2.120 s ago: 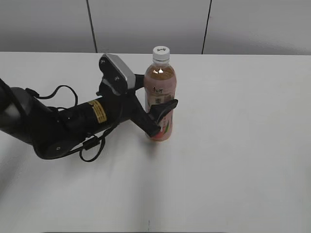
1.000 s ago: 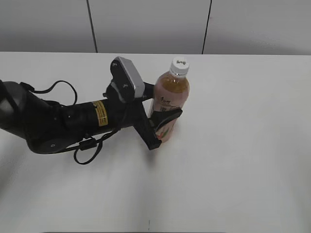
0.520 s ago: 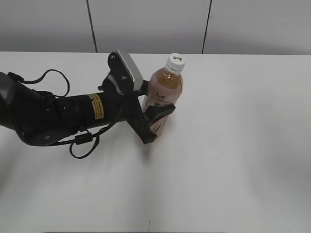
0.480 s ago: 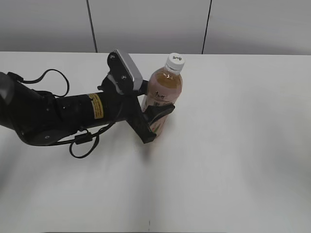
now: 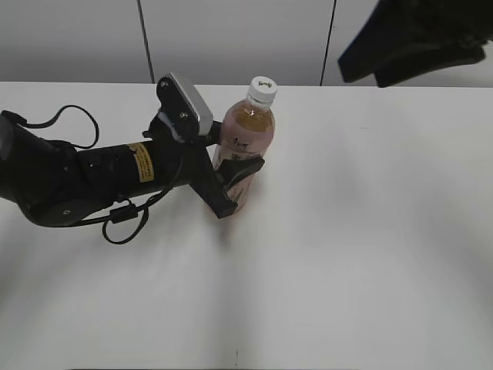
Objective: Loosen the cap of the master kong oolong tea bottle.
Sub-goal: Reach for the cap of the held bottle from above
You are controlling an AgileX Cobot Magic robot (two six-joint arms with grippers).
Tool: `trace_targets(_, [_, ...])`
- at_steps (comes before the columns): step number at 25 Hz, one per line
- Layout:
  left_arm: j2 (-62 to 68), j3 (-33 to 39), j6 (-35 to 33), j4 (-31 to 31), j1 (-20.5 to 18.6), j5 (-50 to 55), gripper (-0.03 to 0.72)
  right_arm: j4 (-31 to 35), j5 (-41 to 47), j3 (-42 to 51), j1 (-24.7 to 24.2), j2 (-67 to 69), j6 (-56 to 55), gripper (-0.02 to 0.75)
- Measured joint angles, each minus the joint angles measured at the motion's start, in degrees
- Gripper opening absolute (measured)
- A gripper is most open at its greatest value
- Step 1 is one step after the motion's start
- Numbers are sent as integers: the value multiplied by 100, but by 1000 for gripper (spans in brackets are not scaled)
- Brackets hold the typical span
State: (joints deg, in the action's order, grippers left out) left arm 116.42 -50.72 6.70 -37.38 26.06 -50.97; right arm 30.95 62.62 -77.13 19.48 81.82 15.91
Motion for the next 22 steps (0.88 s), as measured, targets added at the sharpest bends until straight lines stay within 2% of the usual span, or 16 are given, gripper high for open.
trace_targets(4, [0, 0, 5, -6, 0, 0, 401, -355, 281, -1039, 388, 959, -677, 388])
trace_targets(12, [-10, 0, 15, -6, 0, 0, 401, -476, 641, -2818, 408, 2404, -1758, 439])
trace_targets(22, [-10, 0, 15, 94, 0, 0, 401, -551, 696, -3074, 420, 2973, -3243, 440])
